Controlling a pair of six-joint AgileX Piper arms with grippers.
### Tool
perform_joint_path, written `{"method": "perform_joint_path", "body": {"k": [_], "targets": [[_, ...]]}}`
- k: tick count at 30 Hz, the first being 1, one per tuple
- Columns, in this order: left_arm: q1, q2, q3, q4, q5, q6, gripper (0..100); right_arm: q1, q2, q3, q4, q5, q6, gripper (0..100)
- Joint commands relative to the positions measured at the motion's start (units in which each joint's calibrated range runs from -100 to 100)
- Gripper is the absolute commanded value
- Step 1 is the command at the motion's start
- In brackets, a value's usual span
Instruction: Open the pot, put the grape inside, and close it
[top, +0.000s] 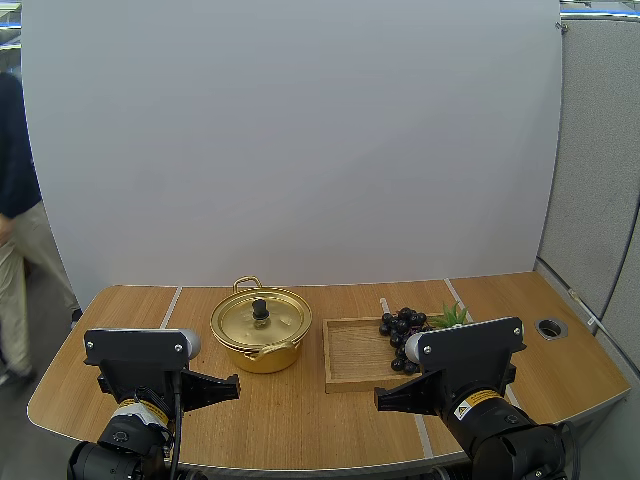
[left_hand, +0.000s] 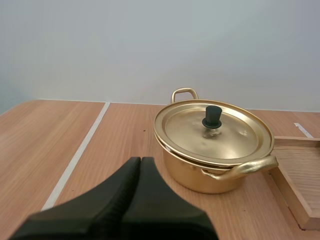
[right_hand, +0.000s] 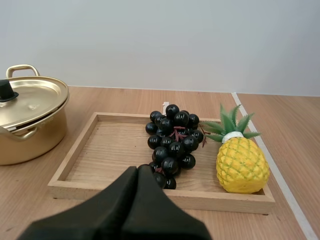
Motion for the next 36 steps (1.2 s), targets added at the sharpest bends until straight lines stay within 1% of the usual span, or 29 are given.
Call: {"method": "perform_joint_path", "body": {"k": [1, 33, 36], "targets": [[-0.16, -0.19, 0.0, 0.64, -1.29, -0.56, 0, -0.19, -0.41, 0.04, -0.28, -0.04, -0.31, 0], [-0.16, -0.19, 0.0, 0.64, -1.73, -0.58, 0, -0.19, -0.41, 0.04, -0.28, -0.2, -0.31, 0], [-0.16, -0.19, 0.0, 0.64, -1.9, -0.58, 0, -0.19, -0.41, 0.04, 1.36, -0.58, -0.31, 0]]}}
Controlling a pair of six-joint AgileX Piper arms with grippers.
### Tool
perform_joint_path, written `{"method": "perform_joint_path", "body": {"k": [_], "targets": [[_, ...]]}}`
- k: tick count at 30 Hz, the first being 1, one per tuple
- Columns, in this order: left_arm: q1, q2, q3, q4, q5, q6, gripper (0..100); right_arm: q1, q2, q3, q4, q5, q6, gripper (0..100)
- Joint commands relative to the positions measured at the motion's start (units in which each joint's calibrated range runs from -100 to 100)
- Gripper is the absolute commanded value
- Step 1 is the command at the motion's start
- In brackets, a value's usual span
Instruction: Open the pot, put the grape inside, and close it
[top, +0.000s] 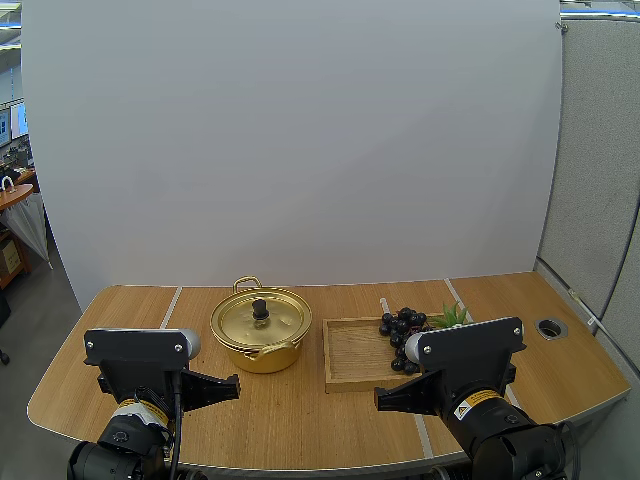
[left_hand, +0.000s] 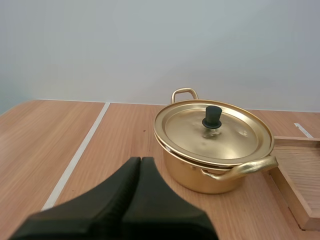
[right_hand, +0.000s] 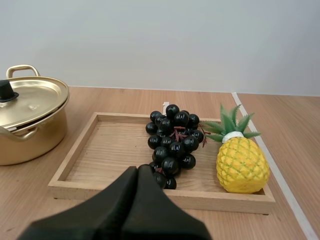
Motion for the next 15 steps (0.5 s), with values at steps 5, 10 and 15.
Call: {"method": "perform_joint_path", "body": {"k": [5, 10, 15], "targets": [[-0.16, -0.19, -2.63, 0.64, -1.44, -0.44, 0, -0.19, -0.41, 0.04, 1.24, -1.59, -0.31, 0], [-0.16, -0.19, -10.88, 0.64, 2.45, -0.44, 0, -0.19, -0.41, -5.6, 1.35, 0.4, -0.31, 0], [-0.16, -0.19, -19.7, 0.64, 5.88, -0.21, 0, -0.19, -0.41, -15.51, 1.44, 9.83, -0.31, 0]]}}
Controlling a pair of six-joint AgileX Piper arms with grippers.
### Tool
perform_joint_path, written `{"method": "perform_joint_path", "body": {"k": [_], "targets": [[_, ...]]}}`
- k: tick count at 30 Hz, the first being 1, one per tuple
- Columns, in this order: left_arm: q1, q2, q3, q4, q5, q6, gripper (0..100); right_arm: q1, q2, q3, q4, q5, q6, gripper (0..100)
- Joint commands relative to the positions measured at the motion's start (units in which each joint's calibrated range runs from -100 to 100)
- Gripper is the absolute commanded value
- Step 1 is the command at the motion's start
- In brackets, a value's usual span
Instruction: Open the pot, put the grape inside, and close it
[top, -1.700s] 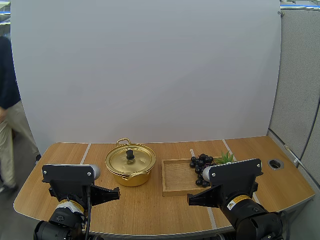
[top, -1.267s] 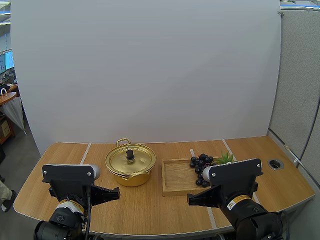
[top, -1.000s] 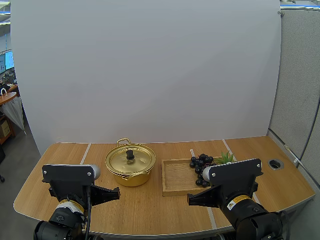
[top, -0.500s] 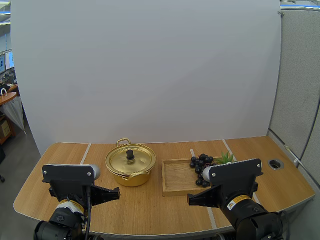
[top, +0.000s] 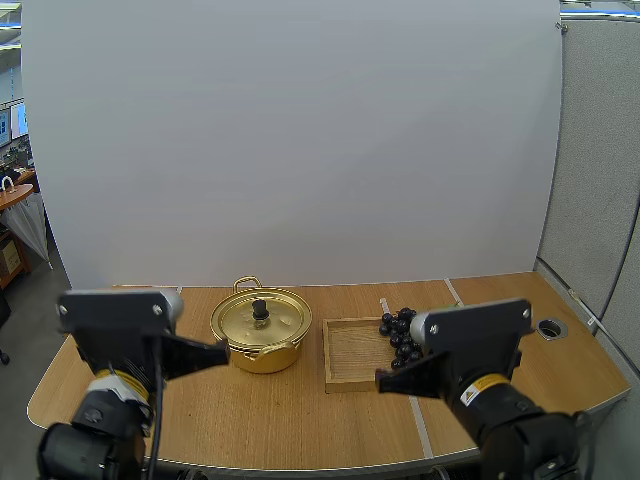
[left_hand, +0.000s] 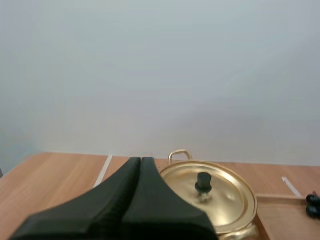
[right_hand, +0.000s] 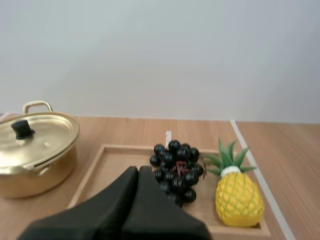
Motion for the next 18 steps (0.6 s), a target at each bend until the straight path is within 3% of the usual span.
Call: {"method": "perform_joint_path", "body": {"k": [1, 12, 18], "targets": [[-0.16, -0.19, -11.62, 0.64, 5.02, -0.21, 0, -0.19, -0.41, -13.44, 0.13, 11.02, -0.31, 0], [-0.16, -0.19, -30.77, 0.64, 34.35, -0.21, 0, -0.19, -0.41, -33.12, 0.01, 32.95, -0.31, 0], [-0.16, -0.19, -33.98, -0.17, 40.2, 3.24, 0, -0.19, -0.41, -40.93, -0.23, 46.05, -0.31, 0]]}}
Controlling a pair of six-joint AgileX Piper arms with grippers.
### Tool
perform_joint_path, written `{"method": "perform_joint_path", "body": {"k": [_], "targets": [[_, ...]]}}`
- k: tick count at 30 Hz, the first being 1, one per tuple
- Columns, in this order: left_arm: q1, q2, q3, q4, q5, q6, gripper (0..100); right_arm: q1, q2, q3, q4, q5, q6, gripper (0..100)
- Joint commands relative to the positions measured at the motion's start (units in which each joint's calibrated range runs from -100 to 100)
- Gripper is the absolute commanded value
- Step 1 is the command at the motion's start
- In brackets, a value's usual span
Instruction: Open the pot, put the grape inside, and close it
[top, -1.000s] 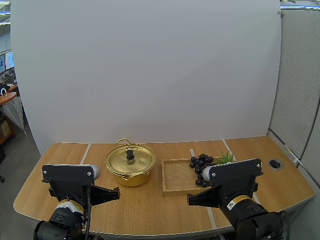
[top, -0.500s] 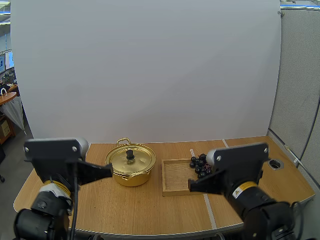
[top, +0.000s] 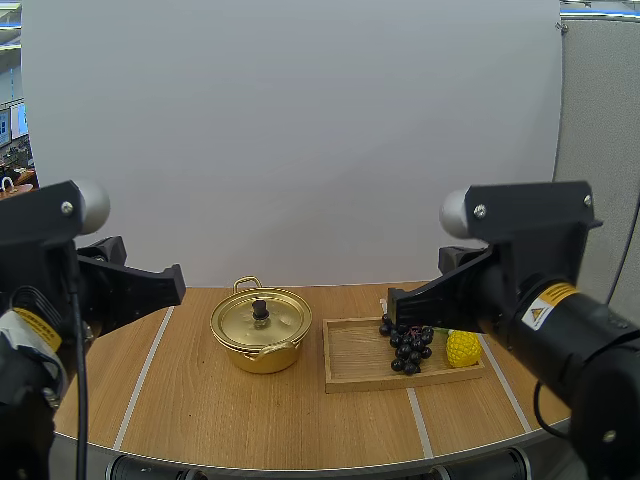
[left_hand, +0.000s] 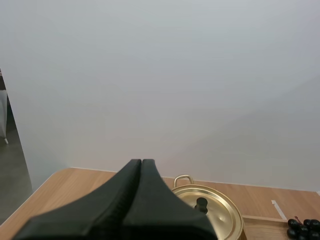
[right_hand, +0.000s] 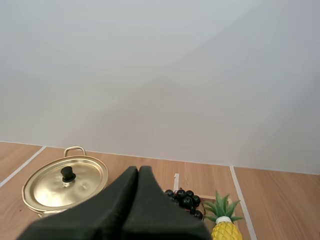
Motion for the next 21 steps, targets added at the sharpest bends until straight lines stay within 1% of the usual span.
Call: {"method": "perform_joint_path", "body": {"k": [1, 4, 9, 14, 21], "targets": [[-0.16, 0.0, -1.03, -0.88, 2.68, 4.08, 0, -0.19, 0.26, -3.48, -0.45, 6.25, -0.31, 0], [-0.16, 2.64, -1.16, -3.03, 6.09, 7.15, 0, -0.19, 3.48, -5.21, -1.06, 11.17, -0.31, 0], [-0.16, 11.56, -1.16, -4.03, 6.8, 7.82, 0, -0.19, 11.31, -6.55, -1.43, 14.82, 0.08, 0], [-0.16, 20.85, -1.16, -4.03, 3.15, 7.94, 0, -0.19, 20.63, -6.55, -1.43, 15.36, 1.57, 0], [-0.16, 32.8, -1.16, -4.03, -5.31, 9.16, 0, -0.19, 30.81, -6.55, -1.43, 14.68, 1.57, 0]]}}
